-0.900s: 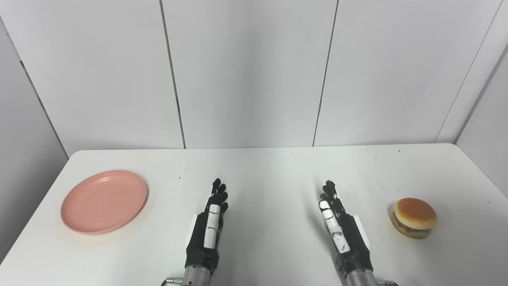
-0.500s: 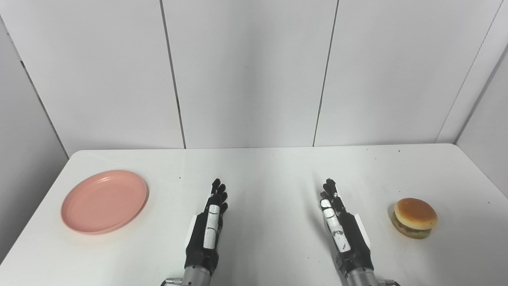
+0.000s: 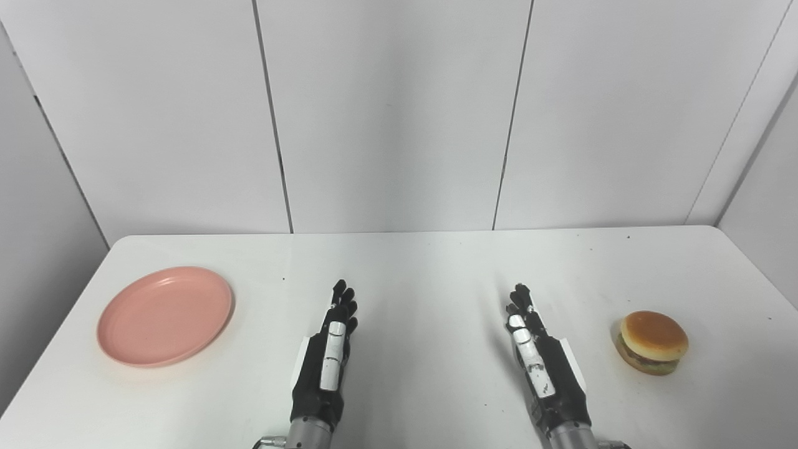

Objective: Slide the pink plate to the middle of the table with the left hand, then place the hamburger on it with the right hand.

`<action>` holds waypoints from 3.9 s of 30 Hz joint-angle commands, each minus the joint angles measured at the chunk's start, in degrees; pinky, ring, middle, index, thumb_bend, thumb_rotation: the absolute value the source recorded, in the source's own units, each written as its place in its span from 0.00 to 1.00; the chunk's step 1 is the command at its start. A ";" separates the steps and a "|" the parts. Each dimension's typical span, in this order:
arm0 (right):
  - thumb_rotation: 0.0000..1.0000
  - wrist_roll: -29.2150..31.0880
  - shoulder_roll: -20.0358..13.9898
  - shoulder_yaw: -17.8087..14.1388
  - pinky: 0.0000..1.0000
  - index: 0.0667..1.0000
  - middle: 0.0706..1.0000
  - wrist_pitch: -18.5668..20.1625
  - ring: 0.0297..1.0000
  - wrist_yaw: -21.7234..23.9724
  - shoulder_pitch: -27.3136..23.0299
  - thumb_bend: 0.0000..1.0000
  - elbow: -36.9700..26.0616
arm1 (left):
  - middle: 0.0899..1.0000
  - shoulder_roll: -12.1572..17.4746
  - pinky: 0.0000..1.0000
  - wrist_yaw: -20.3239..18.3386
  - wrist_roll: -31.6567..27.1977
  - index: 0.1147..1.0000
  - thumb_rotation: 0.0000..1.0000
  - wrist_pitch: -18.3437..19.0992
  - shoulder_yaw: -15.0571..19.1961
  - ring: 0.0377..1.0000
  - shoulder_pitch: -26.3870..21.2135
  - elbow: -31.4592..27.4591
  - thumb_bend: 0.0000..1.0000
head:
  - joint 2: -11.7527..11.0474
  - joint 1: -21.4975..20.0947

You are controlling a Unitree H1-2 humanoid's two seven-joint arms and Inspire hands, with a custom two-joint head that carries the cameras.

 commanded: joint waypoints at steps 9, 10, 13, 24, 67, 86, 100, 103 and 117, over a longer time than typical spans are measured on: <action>0.85 4.17 -2.16 -1.79 1.00 1.00 1.00 -2.59 1.00 2.97 -0.82 0.53 -1.08 | 0.99 3.21 1.00 0.37 -2.03 0.99 0.98 6.33 3.97 1.00 -3.52 -6.55 0.73 | -3.72 11.11; 0.86 4.27 -2.21 -1.88 1.00 1.00 1.00 -2.16 1.00 2.94 -0.78 0.52 -1.32 | 1.00 3.79 1.00 -0.61 -3.23 0.99 0.99 6.63 4.42 1.00 -4.00 -6.74 0.73 | -4.20 11.99; 0.90 4.02 -2.66 -1.85 1.00 1.00 1.00 -1.42 1.00 3.11 -0.69 0.50 -2.01 | 1.00 6.18 1.00 -1.75 -4.75 1.00 1.00 7.13 5.67 1.00 -5.81 -7.34 0.74 | -5.09 13.62; 0.85 6.16 -2.50 -2.69 1.00 1.00 1.00 -3.28 1.00 3.64 -0.65 0.54 -1.21 | 0.89 14.46 0.98 -1.06 -9.31 0.90 0.99 13.60 14.31 0.93 -9.06 -11.83 0.82 | -6.38 16.72; 0.81 8.08 -3.88 -3.85 0.94 0.96 0.97 -4.21 0.96 6.52 -0.56 0.56 0.01 | 0.75 30.90 0.85 5.82 -9.44 0.74 1.00 -11.12 25.58 0.77 -18.73 28.31 0.77 | -7.87 19.29; 0.82 7.54 -3.81 -3.93 0.94 0.94 0.97 -3.55 0.96 6.28 0.05 0.58 -1.45 | 0.78 26.98 0.91 4.01 -10.87 0.78 1.00 -14.49 22.88 0.82 -22.46 38.20 0.78 | -7.01 18.86; 0.81 6.91 -3.39 -3.58 0.99 0.95 0.98 -2.67 0.97 5.72 0.21 0.63 -2.25 | 0.79 23.45 0.87 -0.11 -13.45 0.79 1.00 -14.14 21.19 0.82 -23.33 37.93 0.80 | -6.56 17.61; 0.81 7.06 -3.35 -3.58 1.00 0.96 0.98 -2.76 0.98 5.75 0.14 0.66 -2.10 | 0.79 22.10 0.88 -1.49 -14.34 0.79 0.99 -13.42 21.17 0.82 -23.21 36.86 0.79 | -6.38 17.22; 0.82 6.11 -2.04 -2.78 1.00 1.00 1.00 -1.15 1.00 4.00 0.77 0.68 -4.59 | 0.79 16.26 0.81 -3.80 -17.34 0.78 0.94 -7.42 19.42 0.81 -21.27 28.89 0.82 | -4.38 12.66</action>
